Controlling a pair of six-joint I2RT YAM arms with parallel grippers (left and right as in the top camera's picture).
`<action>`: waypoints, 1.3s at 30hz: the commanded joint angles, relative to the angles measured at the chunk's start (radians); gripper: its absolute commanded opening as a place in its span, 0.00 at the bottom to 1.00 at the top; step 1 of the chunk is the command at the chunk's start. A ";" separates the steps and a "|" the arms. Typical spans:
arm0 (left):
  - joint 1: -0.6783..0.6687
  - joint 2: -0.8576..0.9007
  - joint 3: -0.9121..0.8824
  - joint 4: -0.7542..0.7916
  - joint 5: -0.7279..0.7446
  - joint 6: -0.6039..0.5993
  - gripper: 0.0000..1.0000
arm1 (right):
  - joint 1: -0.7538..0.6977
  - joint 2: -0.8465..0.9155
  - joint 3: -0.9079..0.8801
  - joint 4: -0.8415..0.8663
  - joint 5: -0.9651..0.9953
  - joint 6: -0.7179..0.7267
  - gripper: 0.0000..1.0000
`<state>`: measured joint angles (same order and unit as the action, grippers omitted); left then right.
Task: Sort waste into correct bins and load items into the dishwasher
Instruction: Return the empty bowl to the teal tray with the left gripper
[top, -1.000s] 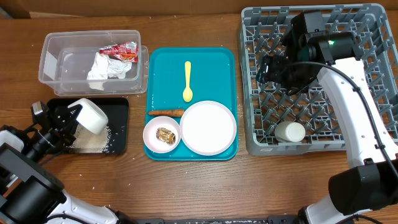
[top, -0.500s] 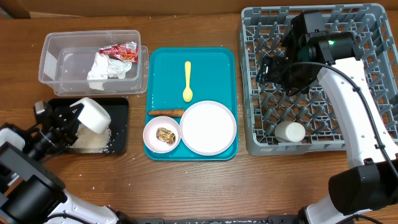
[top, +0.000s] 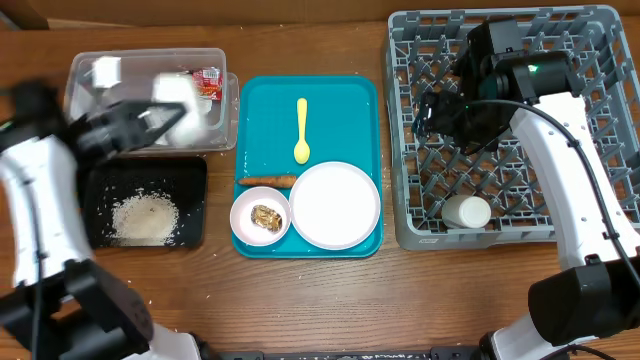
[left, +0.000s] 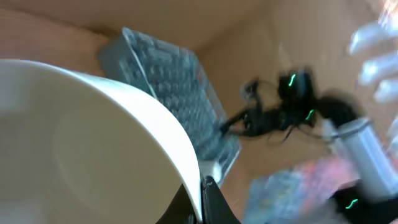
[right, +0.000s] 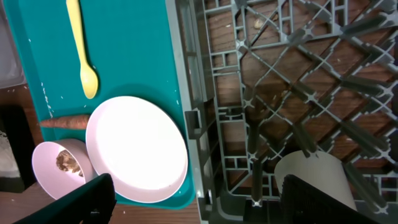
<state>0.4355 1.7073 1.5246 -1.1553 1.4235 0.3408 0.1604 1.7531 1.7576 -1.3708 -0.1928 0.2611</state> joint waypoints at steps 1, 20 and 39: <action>-0.312 -0.016 0.048 0.237 -0.467 -0.347 0.04 | 0.001 -0.036 0.017 0.003 0.016 -0.004 0.88; -1.006 0.261 0.048 0.608 -1.516 -0.119 0.04 | 0.001 -0.036 0.017 -0.023 0.035 -0.004 0.88; -0.999 0.466 0.048 0.739 -1.471 -0.086 0.09 | 0.001 -0.139 0.084 0.033 0.045 0.000 0.81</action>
<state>-0.5709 2.1544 1.5604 -0.4198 -0.0532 0.2382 0.1604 1.7008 1.7744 -1.3376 -0.1661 0.2615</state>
